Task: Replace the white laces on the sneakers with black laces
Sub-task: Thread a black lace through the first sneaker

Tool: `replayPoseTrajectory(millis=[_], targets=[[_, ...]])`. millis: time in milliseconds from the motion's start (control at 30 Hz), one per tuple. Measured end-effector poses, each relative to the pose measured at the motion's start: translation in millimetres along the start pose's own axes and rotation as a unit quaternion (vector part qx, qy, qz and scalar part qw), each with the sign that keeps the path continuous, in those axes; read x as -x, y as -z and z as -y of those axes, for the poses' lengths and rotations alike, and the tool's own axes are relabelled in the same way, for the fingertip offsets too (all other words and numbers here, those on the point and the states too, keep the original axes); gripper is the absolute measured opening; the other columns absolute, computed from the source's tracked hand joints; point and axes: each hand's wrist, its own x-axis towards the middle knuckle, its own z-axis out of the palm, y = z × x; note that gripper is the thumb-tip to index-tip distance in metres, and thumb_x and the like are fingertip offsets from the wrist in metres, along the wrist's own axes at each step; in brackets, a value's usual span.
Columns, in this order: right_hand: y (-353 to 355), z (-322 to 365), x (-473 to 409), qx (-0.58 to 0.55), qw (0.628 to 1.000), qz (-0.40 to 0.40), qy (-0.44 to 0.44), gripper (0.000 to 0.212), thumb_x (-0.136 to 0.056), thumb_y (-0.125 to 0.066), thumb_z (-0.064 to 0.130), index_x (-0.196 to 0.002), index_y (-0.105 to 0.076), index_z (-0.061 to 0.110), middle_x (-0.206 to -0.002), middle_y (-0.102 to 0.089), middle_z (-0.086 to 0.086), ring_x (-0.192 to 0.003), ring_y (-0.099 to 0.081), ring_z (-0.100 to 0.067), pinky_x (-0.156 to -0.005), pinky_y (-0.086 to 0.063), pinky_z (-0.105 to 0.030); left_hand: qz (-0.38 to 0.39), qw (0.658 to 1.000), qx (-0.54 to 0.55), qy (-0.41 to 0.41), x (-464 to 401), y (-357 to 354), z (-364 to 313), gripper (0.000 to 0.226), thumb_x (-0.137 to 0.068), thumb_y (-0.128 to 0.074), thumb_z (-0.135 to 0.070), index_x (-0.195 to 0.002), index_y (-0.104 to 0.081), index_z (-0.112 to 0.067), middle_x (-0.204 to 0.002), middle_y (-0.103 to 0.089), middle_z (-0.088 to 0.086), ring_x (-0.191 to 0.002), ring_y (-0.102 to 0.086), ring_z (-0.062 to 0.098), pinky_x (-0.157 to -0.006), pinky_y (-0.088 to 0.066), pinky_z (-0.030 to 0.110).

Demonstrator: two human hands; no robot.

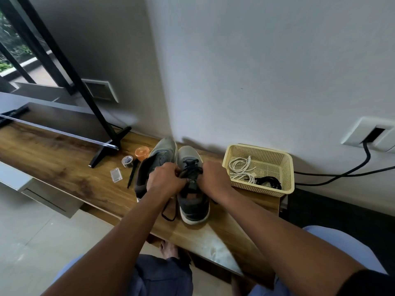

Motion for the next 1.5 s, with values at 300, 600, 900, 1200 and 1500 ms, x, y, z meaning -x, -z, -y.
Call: replayPoseTrajectory(millis=[300,600,900,1200,1500], targets=[[16.9,0.4,0.7,0.074,0.997,-0.002,0.034,0.028,-0.083,-0.069,0.038,-0.103,-0.067,0.018,-0.104,-0.071,-0.006,-0.097,-0.069,-0.034,-0.064,-0.041,-0.032,0.087,0.993,-0.074,-0.026,-7.2,26.9,3.9,0.030,-0.085,-0.081,-0.046,-0.079,-0.081,-0.017,-0.072,-0.077,-0.004,-0.077,-0.073,0.014,-0.075,-0.060,0.033],[37.8,3.5,-1.2,0.081,0.995,0.051,0.024,0.032,-0.079,-0.078,0.050,-0.077,-0.062,0.022,-0.077,-0.058,0.004,-0.087,-0.069,-0.026,-0.061,-0.041,-0.029,0.054,0.998,0.028,-0.007,-10.7,55.6,27.3,0.027,-0.088,-0.083,-0.035,-0.075,-0.078,-0.012,-0.078,-0.076,0.008,-0.081,-0.072,0.023,-0.071,-0.054,0.031],[75.1,24.8,-19.2,-0.229,0.967,0.113,-0.019,0.039,-0.094,-0.052,0.006,-0.132,-0.054,0.013,-0.120,-0.068,-0.006,-0.107,-0.067,-0.022,-0.091,-0.056,-0.038,-0.116,0.956,0.262,-0.065,-11.6,69.7,12.4,0.033,-0.091,-0.074,-0.056,-0.074,-0.079,-0.028,-0.057,-0.061,-0.008,-0.058,-0.054,0.020,-0.062,-0.046,0.034],[126.1,57.6,-17.3,-0.389,0.914,-0.038,0.110,0.033,-0.109,-0.040,0.005,-0.134,-0.062,0.010,-0.110,-0.072,-0.010,-0.075,-0.078,-0.019,-0.070,-0.066,-0.038,-0.088,0.835,0.487,-0.242,10.6,99.7,-34.8,0.025,-0.104,-0.054,-0.001,-0.120,-0.074,-0.001,-0.074,-0.061,0.003,-0.064,-0.045,0.016,-0.063,-0.040,0.031],[142.0,80.3,-11.0,-0.435,0.894,-0.058,0.091,0.024,-0.100,-0.049,0.016,-0.104,-0.073,0.013,-0.059,-0.053,0.017,-0.063,-0.047,-0.008,-0.065,-0.036,-0.027,-0.143,0.848,0.378,-0.342,25.3,134.9,-86.9,0.027,-0.100,-0.055,0.007,-0.114,-0.076,-0.004,-0.084,-0.071,0.010,-0.069,-0.062,0.010,-0.064,-0.051,0.024]])
